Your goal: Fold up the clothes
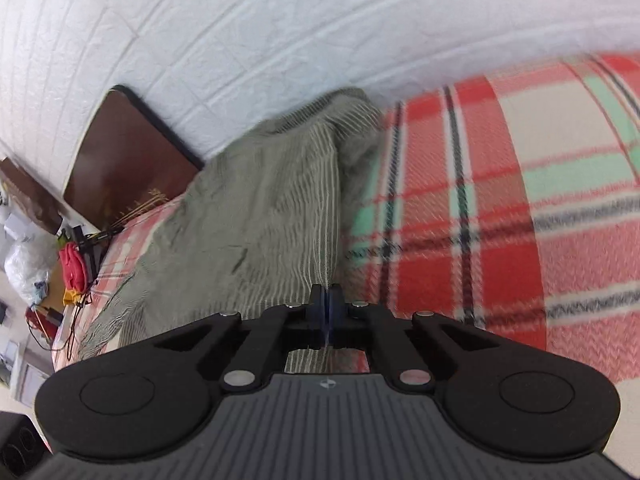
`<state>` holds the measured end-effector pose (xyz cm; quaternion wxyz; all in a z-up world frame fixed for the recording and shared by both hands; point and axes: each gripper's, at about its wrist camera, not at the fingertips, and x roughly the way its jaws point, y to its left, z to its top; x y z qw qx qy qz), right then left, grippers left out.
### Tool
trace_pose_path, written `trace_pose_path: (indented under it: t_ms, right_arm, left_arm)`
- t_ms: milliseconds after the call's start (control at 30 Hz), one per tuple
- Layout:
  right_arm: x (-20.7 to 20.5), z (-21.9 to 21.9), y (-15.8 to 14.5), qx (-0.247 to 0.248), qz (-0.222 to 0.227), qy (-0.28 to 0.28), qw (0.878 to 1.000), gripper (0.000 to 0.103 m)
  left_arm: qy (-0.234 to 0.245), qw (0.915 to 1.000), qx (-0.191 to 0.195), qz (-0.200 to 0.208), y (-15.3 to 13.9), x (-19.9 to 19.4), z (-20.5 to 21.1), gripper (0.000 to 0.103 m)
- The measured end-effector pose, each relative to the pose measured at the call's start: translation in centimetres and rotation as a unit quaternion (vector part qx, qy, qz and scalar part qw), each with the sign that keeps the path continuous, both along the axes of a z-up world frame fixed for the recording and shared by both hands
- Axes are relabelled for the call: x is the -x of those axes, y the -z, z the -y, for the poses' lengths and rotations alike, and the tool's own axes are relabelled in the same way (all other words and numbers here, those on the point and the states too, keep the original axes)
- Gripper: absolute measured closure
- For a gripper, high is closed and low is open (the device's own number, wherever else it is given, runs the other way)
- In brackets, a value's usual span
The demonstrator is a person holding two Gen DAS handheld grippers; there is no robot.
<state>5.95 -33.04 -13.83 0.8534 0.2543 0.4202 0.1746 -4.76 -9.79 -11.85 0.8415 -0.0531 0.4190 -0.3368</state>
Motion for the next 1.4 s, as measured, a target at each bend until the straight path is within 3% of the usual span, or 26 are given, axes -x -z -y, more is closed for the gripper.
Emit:
trace_pose_path:
  t_ms: [67,133,200,233,333,433,533,667,767,833,967,1067,1100,1133,1200,1300,1400]
  right_arm:
    - [-0.1,0.3,0.8,-0.012,-0.010,0.009,1.000,0.091]
    - [0.5,0.7,0.3,-0.017,0.005,0.028,0.999,0.074]
    - [1.5,1.0,-1.0,-0.026,0.036,0.043,0.998,0.071]
    - [2.1,0.8,-1.7,-0.035,0.051,0.038,0.997,0.071]
    - [3.4,-0.2,-3.5,-0.046,0.086,0.011,0.995,0.066]
    - [3.5,-2.2,-3.7,-0.036,0.089,-0.025,0.995,0.066]
    - [2.4,-3.3,-3.0,-0.035,0.082,-0.028,0.996,0.066]
    - [0.7,-4.3,-1.4,-0.046,0.062,-0.026,0.997,0.066]
    - [-0.7,-4.5,0.3,-0.031,0.040,-0.010,0.999,0.067]
    - [-1.5,-4.3,1.5,-0.023,0.022,0.009,0.999,0.078]
    - [-0.2,-3.2,0.3,-0.066,0.055,0.013,0.996,0.072]
    - [0.1,-3.3,0.5,-0.049,0.045,0.017,0.998,0.060]
    - [0.0,-3.4,0.7,-0.043,0.038,0.021,0.998,0.060]
    - [0.0,-3.2,1.0,-0.045,0.030,0.026,0.998,0.070]
    - [0.0,-2.8,1.4,-0.052,0.018,0.037,0.998,0.070]
    - [1.6,-2.3,-0.3,-0.067,0.036,0.043,0.996,0.057]
    - [4.2,-2.3,-1.9,-0.068,0.051,0.032,0.996,0.049]
  left_arm:
    - [-0.003,0.9999,0.007,-0.008,0.4,0.0,-0.3,0.081]
    - [-0.008,0.9998,0.017,-0.012,0.1,0.4,-1.0,0.073]
    - [-0.013,0.9994,0.030,-0.013,-0.7,1.1,-1.8,0.050]
    - [-0.016,0.9991,0.037,-0.010,-1.1,1.5,-2.3,0.045]
    - [-0.045,0.9973,0.051,0.029,-2.5,2.1,-4.0,0.044]
    - [-0.098,0.9920,0.067,0.042,-3.2,0.6,-6.0,0.044]
    - [-0.148,0.9850,0.087,0.020,-2.6,-2.2,-7.7,0.044]
    - [-0.176,0.9813,0.077,-0.011,-0.6,-4.4,-8.5,0.044]
    - [-0.177,0.9802,0.082,-0.035,1.2,-4.7,-9.3,0.046]
    - [-0.171,0.9816,0.082,-0.024,1.0,-4.1,-9.4,0.046]
    - [-0.176,0.9796,0.096,-0.008,-0.2,-3.6,-10.2,0.042]
    - [-0.177,0.9806,0.083,-0.013,0.4,-4.1,-9.7,0.039]
    - [-0.174,0.9816,0.075,-0.023,1.0,-4.4,-9.4,0.039]
    - [-0.170,0.9824,0.073,-0.024,1.2,-4.3,-9.4,0.039]
    - [-0.172,0.9819,0.078,-0.020,0.7,-3.7,-9.8,0.039]
    - [-0.187,0.9748,0.119,-0.025,-1.1,-2.6,-12.1,0.038]
    - [-0.211,0.9690,0.129,-0.006,-2.9,-0.4,-14.7,0.022]
